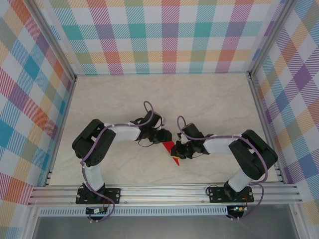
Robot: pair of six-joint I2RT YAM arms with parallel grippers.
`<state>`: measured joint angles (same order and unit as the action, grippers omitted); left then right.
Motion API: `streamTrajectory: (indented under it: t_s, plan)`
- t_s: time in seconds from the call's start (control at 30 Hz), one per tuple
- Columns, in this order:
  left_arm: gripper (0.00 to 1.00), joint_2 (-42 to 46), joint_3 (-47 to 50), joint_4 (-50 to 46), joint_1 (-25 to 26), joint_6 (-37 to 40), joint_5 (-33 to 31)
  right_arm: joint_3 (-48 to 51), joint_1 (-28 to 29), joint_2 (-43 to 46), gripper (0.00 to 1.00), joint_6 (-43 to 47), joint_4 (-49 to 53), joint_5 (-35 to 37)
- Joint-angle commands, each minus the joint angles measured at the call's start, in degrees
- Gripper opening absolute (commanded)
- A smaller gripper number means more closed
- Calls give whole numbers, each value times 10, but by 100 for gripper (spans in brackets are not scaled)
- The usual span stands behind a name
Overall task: Fold a paper plane with a square sheet of paper (pick it up from the middle)
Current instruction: Fold the wing for the fifth time at the center of the table.
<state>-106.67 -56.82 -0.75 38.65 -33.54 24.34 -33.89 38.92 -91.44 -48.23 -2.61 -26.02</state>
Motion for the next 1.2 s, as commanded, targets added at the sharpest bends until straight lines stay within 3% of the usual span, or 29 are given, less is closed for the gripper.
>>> streamTrajectory:
  t_s: [0.0, 0.53, 0.77, 0.87, 1.0, 1.17]
  plan:
    - [39, -16, 1, -23, -28, 22, -50, 26, 0, -14, 13, -2, 26, 14]
    - [44, 2, 13, 12, -84, 42, -15, 42, -1, -12, 13, -8, 3, 0]
    - [49, 75, 8, -25, -89, 39, -17, 28, -2, 6, 16, -6, -3, -10]
    - [51, 115, 7, -66, -86, 32, -48, 16, -2, 32, 18, -3, -6, -20]
    - [58, 169, 9, -129, -67, 7, -121, -12, -9, 102, 21, 28, 63, 15]
    - [64, 174, -29, -236, 7, -50, -229, 4, -90, 172, 27, 46, 144, 61]
